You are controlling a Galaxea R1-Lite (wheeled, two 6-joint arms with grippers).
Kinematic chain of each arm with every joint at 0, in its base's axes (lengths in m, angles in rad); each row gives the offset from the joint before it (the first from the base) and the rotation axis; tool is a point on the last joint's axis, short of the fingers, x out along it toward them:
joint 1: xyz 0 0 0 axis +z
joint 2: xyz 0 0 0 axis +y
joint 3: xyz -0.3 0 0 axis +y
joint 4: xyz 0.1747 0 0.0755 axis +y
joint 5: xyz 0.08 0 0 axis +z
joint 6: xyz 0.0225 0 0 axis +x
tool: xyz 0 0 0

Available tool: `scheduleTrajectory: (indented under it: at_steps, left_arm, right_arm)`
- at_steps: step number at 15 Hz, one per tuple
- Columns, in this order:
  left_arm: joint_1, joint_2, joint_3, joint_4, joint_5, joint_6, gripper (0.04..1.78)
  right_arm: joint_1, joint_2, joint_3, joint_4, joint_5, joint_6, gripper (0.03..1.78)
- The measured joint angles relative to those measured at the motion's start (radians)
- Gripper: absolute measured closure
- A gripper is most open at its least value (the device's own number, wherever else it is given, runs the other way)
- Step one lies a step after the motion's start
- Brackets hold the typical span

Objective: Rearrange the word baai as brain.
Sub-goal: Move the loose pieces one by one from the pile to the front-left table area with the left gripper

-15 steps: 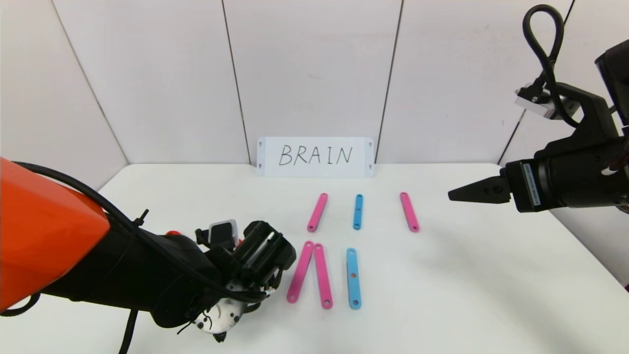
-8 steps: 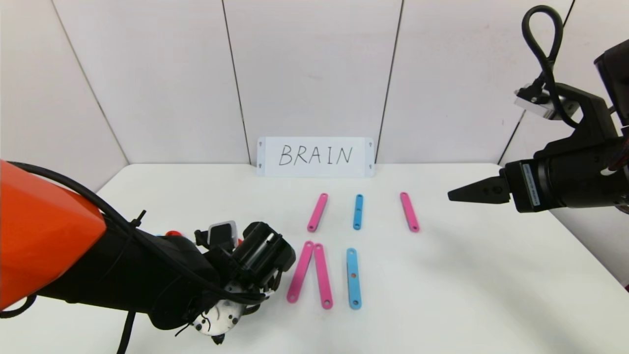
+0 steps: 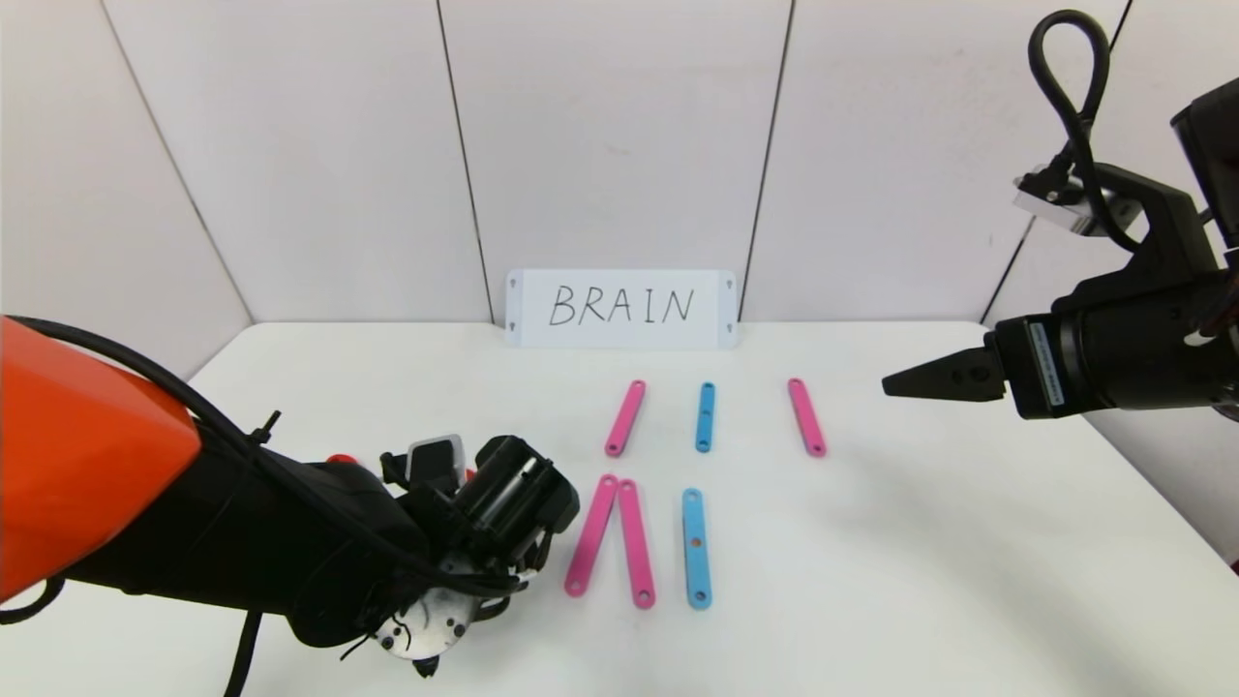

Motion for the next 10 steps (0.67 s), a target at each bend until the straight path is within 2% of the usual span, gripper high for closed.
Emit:
scheduleTrajectory:
  at_steps: [10]
  left_arm:
    - [0.0, 0.01, 0.011, -0.066, -0.019, 0.003, 0.1]
  right_arm:
    - [0.001, 0.0, 0.0, 0.0, 0.0, 0.0, 0.08]
